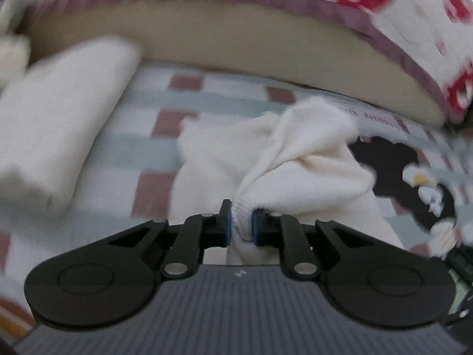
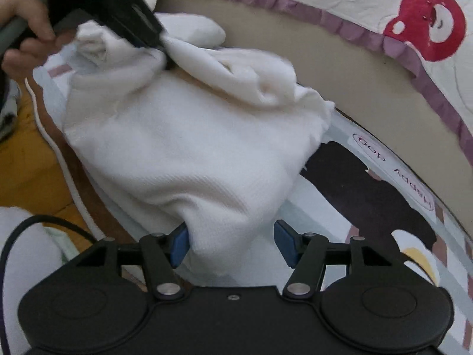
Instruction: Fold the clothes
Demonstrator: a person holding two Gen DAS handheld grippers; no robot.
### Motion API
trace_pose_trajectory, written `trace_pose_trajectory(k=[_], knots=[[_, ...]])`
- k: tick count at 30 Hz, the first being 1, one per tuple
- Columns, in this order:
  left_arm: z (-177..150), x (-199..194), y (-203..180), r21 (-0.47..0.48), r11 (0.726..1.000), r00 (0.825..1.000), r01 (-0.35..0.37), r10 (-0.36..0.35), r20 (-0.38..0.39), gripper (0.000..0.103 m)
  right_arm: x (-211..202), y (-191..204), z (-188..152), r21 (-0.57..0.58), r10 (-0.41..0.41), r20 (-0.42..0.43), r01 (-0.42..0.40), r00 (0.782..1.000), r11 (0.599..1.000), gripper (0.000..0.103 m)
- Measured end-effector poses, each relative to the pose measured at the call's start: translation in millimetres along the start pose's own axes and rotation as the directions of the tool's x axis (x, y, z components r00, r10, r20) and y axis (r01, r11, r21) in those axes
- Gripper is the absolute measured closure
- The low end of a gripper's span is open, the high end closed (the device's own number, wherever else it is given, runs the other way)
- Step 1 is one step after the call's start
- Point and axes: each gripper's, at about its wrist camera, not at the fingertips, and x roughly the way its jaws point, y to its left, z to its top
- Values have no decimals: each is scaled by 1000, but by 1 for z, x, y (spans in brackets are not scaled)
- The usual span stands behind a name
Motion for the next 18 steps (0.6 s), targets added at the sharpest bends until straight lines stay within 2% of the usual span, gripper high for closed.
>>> trace_pose_trajectory(k=[1, 2, 3, 4, 5, 7, 8, 9, 10, 11, 13, 18], knots=[[0, 6, 7, -11, 999, 999, -34, 34, -33, 87, 2, -3, -2, 17, 5, -6, -5, 1000, 1000, 39], [1, 15, 10, -2, 994, 993, -105, 104, -62, 88, 5, -6, -3, 35, 12, -14, -12, 1000, 999, 40], [2, 23, 14, 12, 986, 982, -168, 168, -88, 88, 10, -9, -4, 56, 27, -32, -26, 999, 998, 48], [3, 26, 19, -1, 984, 979, -178, 177, -102, 89, 14, -12, -5, 81, 44, -47, -40, 998, 996, 58], [5, 22, 26, -50, 989, 986, -137, 131, -106, 90, 15, -13, -4, 106, 65, -57, -59, 996, 993, 62], [6, 12, 42, -149, 988, 994, -44, 28, -107, 85, 15, -14, -3, 134, 83, -62, -74, 995, 988, 63], [5, 3, 47, -196, 981, 994, 19, -40, -101, 77, 14, -14, -3, 128, 85, -56, -77, 995, 989, 64], [3, -8, 49, -221, 973, 992, 58, -82, -99, 63, 12, -14, -3, 121, 86, -51, -80, 995, 989, 65], [1, -16, 50, -230, 970, 989, 83, -109, -101, 56, 11, -13, -4, 117, 88, -47, -82, 995, 990, 65], [-2, -20, 47, -204, 976, 988, 81, -106, -116, 52, 12, -12, -5, 125, 89, -48, -83, 995, 989, 64], [-8, -26, 39, -154, 985, 984, 78, -101, -148, 55, 14, -10, -8, 146, 96, -52, -88, 994, 985, 64], [-33, -8, 22, -113, 993, 957, 34, -65, -283, 55, 19, -9, -10, 179, 118, -61, -105, 991, 978, 64]])
